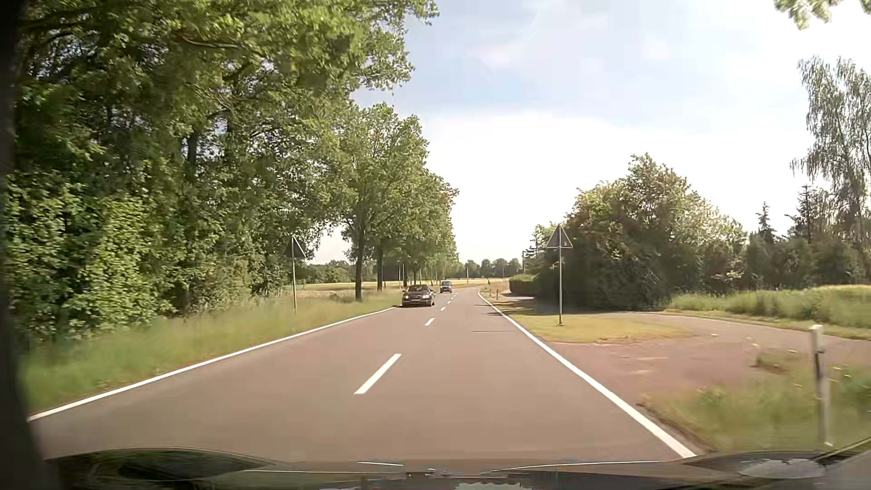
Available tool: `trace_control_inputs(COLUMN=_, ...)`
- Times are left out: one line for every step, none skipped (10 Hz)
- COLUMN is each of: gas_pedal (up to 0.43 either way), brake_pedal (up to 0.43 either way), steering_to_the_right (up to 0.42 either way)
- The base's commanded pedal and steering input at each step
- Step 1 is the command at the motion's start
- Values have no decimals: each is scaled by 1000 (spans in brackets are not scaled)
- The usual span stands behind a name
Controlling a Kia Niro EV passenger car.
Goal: Follow the waypoints while adhering to traffic rules and regulations
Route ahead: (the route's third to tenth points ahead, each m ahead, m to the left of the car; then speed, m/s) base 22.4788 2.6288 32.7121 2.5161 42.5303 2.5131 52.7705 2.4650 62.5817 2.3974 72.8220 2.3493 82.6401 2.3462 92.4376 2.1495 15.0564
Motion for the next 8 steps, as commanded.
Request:
trace_control_inputs(gas_pedal=209, brake_pedal=0, steering_to_the_right=1)
trace_control_inputs(gas_pedal=197, brake_pedal=0, steering_to_the_right=1)
trace_control_inputs(gas_pedal=197, brake_pedal=0, steering_to_the_right=1)
trace_control_inputs(gas_pedal=197, brake_pedal=0, steering_to_the_right=1)
trace_control_inputs(gas_pedal=197, brake_pedal=0, steering_to_the_right=1)
trace_control_inputs(gas_pedal=189, brake_pedal=0, steering_to_the_right=1)
trace_control_inputs(gas_pedal=189, brake_pedal=0, steering_to_the_right=-1)
trace_control_inputs(gas_pedal=189, brake_pedal=0, steering_to_the_right=-1)
